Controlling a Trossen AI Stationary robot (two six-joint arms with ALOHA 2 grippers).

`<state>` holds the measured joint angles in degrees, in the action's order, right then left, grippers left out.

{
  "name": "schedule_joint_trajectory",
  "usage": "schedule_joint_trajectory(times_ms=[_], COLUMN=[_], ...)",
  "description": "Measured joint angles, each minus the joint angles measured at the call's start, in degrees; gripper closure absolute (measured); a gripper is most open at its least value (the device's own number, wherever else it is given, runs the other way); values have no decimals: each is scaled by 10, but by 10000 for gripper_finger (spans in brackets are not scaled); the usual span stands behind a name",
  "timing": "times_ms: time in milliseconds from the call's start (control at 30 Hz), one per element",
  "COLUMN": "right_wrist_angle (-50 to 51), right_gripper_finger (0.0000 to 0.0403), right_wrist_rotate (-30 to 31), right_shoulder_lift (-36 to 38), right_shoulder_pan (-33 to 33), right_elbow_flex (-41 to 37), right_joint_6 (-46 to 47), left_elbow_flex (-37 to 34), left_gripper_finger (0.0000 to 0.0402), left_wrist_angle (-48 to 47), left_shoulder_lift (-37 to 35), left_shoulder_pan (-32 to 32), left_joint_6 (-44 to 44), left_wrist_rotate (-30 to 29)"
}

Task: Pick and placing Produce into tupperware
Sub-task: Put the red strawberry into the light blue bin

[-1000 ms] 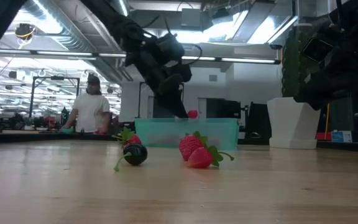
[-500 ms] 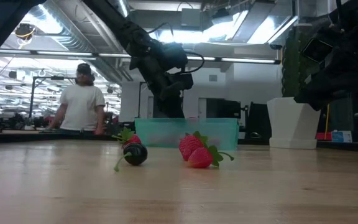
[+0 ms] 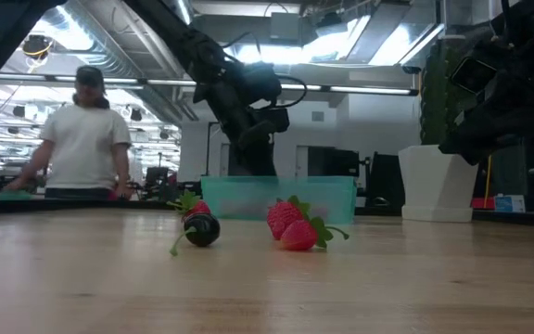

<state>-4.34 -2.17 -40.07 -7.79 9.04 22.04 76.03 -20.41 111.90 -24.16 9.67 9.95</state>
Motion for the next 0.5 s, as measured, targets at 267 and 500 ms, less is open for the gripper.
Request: schedule_joint_trajectory(times_ms=[267,500], right_wrist_angle=[0,0], right_gripper_finger=[249,249], right_wrist_rotate=[0,0], right_shoulder_lift=[0,0], right_shoulder_pan=[0,0], right_elbow_flex=[0,0], right_joint_6=[0,0], left_elbow_flex=[0,-7], left_gripper_finger=[341,379], left_wrist_angle=[-5,-8], left_shoulder_lift=[-57,-120], left_shoulder_pan=[11,56], left_joint_6=[14,34], left_wrist_rotate=[33,34])
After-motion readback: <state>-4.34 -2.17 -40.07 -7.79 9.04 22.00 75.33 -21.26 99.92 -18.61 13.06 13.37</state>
